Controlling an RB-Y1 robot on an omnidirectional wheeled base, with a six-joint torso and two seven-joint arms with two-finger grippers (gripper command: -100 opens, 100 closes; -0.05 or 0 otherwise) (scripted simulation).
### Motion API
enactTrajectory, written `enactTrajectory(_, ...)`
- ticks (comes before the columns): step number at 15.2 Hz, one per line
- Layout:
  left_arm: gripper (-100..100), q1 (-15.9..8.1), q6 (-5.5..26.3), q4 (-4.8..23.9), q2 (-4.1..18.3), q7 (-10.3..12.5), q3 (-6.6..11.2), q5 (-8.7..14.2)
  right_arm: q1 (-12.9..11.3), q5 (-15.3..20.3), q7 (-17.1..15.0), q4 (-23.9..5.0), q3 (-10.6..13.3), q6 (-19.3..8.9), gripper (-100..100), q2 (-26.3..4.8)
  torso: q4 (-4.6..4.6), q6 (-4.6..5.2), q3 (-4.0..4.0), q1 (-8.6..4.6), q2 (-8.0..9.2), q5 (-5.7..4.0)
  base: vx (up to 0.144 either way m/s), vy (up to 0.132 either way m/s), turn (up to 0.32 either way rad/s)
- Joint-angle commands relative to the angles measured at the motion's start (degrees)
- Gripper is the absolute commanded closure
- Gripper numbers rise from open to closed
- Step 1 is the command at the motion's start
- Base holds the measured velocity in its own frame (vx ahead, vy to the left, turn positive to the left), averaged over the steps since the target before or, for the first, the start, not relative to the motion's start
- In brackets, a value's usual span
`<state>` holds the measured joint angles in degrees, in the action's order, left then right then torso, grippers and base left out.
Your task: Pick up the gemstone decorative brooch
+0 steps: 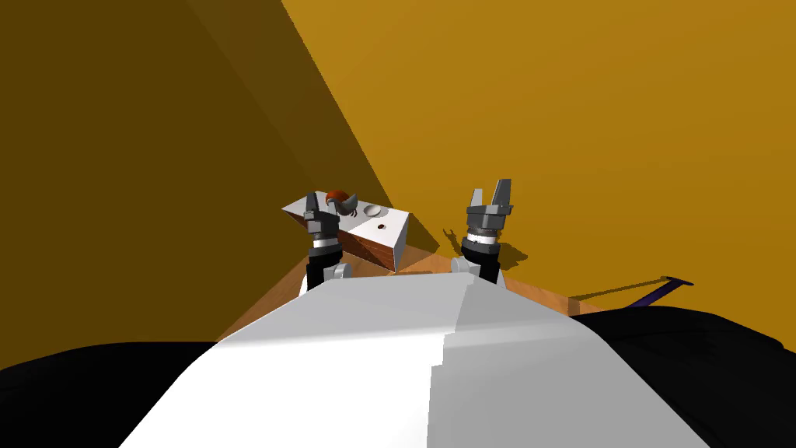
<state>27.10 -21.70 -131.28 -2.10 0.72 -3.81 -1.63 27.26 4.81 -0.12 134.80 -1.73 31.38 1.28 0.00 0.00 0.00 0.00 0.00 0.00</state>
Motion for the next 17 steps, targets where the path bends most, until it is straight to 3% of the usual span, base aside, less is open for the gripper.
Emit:
enactTrajectory(1,-100,-0.5,0.7,0.9,2.5,0.3,0.17,0.1,0.0,0.0,0.0,0.0,0.0,0.0,0,0.0,0.00,0.00,0.00,0.00,0.00,0.00,0.001,-0.008,-0.004)
enactTrajectory(2,-100,-0.5,0.7,0.9,2.5,0.3,0.17,0.1,0.0,0.0,0.0,0.0,0.0,0.0,0,0.0,0.00,0.00,0.00,-0.01,0.00,0.00,0.003,-0.013,-0.003)
enactTrajectory(6,-100,-2.7,3.5,4.3,8.0,1.5,0.84,0.4,0.0,0.0,0.0,0.0,0.0,0.0,0,0.0,-0.01,0.01,-0.03,-0.10,-0.05,-0.02,0.009,-0.032,-0.006)
enactTrajectory(7,-100,-2.7,3.5,4.3,8.0,1.5,0.84,0.4,0.0,0.0,0.0,0.0,0.0,0.0,0,0.0,-0.02,0.01,-0.04,-0.12,-0.07,-0.02,0.011,-0.038,-0.007)
enactTrajectory(11,-100,-6.3,8.0,9.9,13.1,3.5,1.94,0.9,0.0,0.0,0.0,0.0,0.0,0.0,0,0.0,-0.02,0.01,-0.05,-0.23,-0.08,-0.05,0.014,-0.059,-0.011)
enactTrajectory(17,-100,-9.3,11.9,14.9,16.2,5.2,2.87,1.4,0.0,0.0,0.0,0.0,0.0,0.0,0,0.0,-0.03,0.01,-0.07,-0.18,-0.11,-0.04,0.019,-0.054,-0.008)
